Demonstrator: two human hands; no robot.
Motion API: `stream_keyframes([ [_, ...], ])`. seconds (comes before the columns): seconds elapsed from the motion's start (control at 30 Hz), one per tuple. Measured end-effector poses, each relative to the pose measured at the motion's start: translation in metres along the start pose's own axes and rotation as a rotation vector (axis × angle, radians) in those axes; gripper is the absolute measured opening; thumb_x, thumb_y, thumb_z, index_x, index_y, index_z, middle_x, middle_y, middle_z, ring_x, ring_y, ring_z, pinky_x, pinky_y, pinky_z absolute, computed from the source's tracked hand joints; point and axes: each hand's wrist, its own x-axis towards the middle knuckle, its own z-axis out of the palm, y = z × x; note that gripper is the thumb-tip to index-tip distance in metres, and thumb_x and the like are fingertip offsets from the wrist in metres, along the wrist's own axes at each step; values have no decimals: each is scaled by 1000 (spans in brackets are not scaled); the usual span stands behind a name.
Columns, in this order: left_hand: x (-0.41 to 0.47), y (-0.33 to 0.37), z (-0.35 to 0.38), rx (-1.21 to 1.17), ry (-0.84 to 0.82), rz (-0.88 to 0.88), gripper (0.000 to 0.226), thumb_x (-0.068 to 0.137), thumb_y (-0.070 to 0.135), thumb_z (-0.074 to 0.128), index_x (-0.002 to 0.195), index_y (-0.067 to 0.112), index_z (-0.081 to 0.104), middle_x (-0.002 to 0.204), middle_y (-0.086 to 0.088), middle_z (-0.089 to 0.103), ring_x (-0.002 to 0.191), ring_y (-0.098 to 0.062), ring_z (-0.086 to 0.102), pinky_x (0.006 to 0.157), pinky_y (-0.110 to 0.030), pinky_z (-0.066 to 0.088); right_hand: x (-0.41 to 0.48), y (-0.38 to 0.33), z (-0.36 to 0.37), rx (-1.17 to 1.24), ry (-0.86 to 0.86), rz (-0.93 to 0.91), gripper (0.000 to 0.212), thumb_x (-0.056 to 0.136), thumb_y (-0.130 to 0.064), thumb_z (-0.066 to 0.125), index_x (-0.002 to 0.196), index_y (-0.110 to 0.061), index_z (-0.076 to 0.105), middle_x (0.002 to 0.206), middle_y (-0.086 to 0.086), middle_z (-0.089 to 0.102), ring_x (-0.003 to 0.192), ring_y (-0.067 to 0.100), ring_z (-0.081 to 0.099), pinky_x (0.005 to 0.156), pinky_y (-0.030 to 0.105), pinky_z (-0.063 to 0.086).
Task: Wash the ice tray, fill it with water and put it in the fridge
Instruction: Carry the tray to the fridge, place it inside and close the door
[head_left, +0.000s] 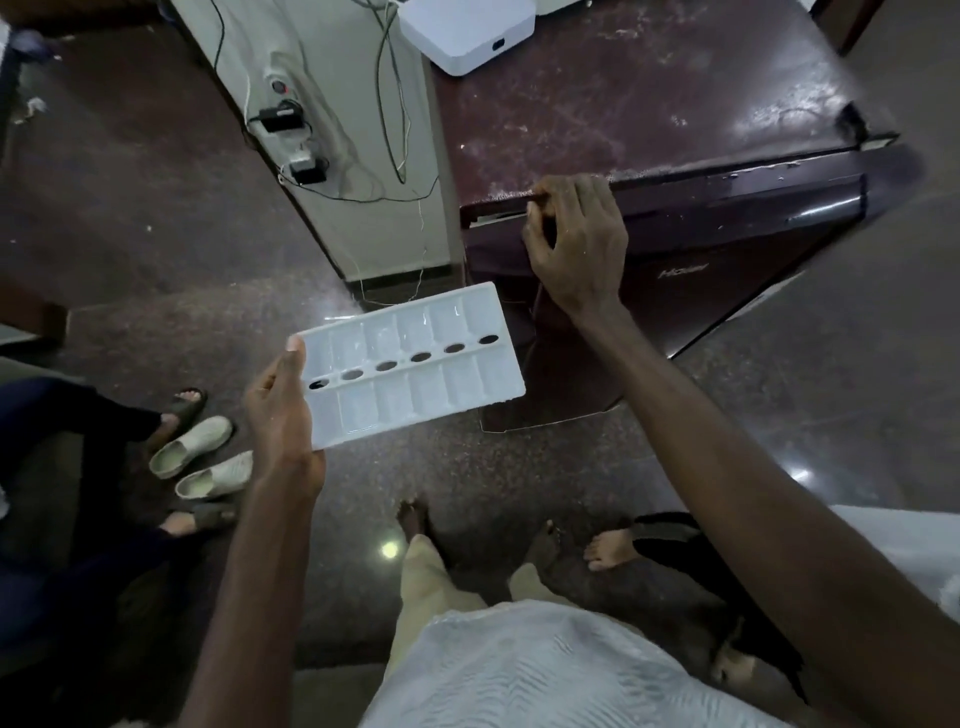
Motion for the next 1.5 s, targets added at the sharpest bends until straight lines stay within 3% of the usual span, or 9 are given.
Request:
stream_keyframes([
  [0.23, -29, -15, 2, -25, 126, -1, 26, 101, 42, 65, 89, 20, 73, 77, 9, 75, 69, -9, 73, 61, -26, 58, -3, 4, 5, -101, -3, -64, 22, 100, -33, 60, 99, -18, 74, 102, -1, 69, 91, 21, 61, 75, 33, 49],
  [0.53, -55, -15, 10, -20, 157, -11, 24, 101, 40, 65, 91, 20, 73, 74, 10, 75, 66, -8, 72, 62, -27, 57, -3, 4, 3, -108, 23, -84, 24, 100, -33, 62, 84, -19, 73, 101, -3, 70, 92, 22, 61, 72, 33, 46],
  [0.73, -64, -10, 12, -1, 136, -2, 25, 101, 41, 65, 95, 19, 73, 75, 10, 75, 62, -3, 72, 51, -20, 55, -4, 2, 4, -149, 7, -90, 24, 101, -35, 60, 87, -18, 71, 99, -3, 69, 92, 22, 61, 75, 33, 45],
  [0.97, -83, -16, 9, 1, 114, 6, 28, 101, 43, 65, 102, 17, 74, 82, 5, 75, 65, -7, 73, 52, -23, 56, -4, 5, 4, -141, -19, -85, 26, 100, -38, 59, 86, -19, 69, 96, -3, 67, 94, 21, 59, 76, 34, 46],
  [1.27, -129, -24, 19, -7, 166, 8, 25, 102, 41, 63, 94, 21, 73, 73, 9, 76, 67, -9, 73, 54, -25, 57, -8, 10, 2, -127, -102, -83, 34, 102, -45, 54, 92, -16, 70, 104, 2, 67, 99, 24, 59, 81, 38, 46],
  [1.5, -167, -43, 45, -45, 228, -14, 21, 102, 39, 64, 90, 23, 72, 71, 10, 76, 63, -7, 73, 53, -24, 56, -5, 13, -6, -126, -242, -138, 53, 101, -59, 44, 103, -12, 68, 111, 8, 64, 106, 29, 56, 88, 42, 43],
])
